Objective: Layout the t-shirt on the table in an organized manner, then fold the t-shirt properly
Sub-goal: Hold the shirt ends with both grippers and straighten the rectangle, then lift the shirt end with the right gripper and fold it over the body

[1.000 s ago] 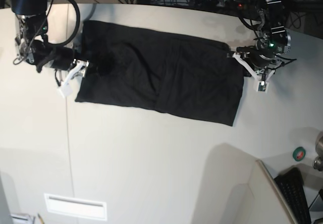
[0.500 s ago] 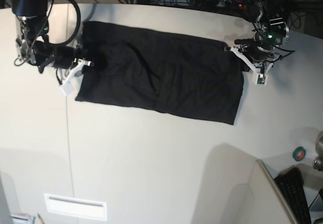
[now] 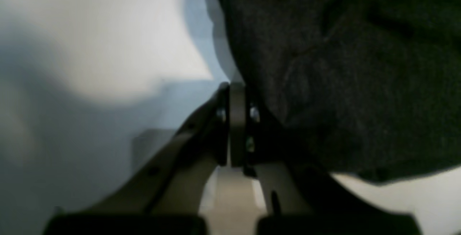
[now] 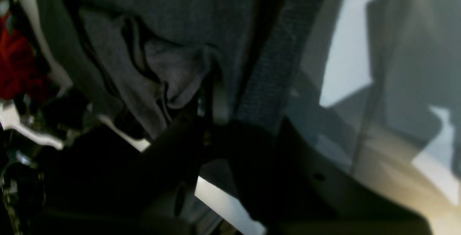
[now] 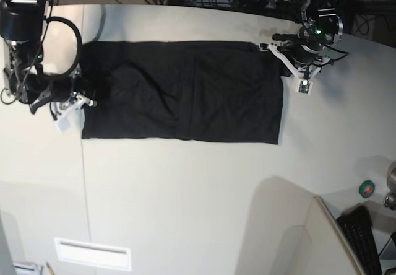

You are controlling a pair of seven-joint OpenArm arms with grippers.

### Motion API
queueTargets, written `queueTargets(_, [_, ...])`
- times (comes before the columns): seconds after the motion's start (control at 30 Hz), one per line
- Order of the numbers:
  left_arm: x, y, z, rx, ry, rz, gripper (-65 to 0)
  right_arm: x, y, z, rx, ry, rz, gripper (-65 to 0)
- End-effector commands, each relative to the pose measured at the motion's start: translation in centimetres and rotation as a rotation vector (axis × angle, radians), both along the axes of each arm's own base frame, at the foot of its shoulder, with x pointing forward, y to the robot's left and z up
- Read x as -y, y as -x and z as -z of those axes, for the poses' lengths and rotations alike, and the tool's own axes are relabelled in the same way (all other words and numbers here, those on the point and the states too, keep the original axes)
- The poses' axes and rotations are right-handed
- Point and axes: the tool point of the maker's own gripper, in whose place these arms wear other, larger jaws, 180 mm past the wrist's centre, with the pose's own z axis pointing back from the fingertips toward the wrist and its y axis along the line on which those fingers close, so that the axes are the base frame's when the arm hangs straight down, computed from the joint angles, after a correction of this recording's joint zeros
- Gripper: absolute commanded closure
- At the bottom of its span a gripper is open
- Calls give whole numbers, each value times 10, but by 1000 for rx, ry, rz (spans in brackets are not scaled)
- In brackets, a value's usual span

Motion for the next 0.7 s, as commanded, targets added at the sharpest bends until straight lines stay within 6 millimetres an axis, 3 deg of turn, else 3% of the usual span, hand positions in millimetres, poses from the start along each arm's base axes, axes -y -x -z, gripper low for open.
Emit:
queueTargets(0.0, [2,17,4,-73,7,16,0,3,-16,-15,56,17,-12,0])
queueTargets(0.2, [-46,-4,-31,5,17,-72,0,-22,-20,-40,73,64,-17,0])
queueTargets(0.3, [-61,-16,-32,20,13,-118,0,-38,-20,-50,68,72,-14,0])
queueTargets(0.43, [-70,-34,-18,17,-39,-112,0,-71,-15,-64,54,29,-20,0])
queueTargets(0.5, [-64,-43,-8,18,-60,-93,0,-91,-14,-75,51,-14,-31,0])
queueTargets(0.67, [-16,-55,8,-17,-95,52,0,-127,-17,-99,53,-100,-63,0])
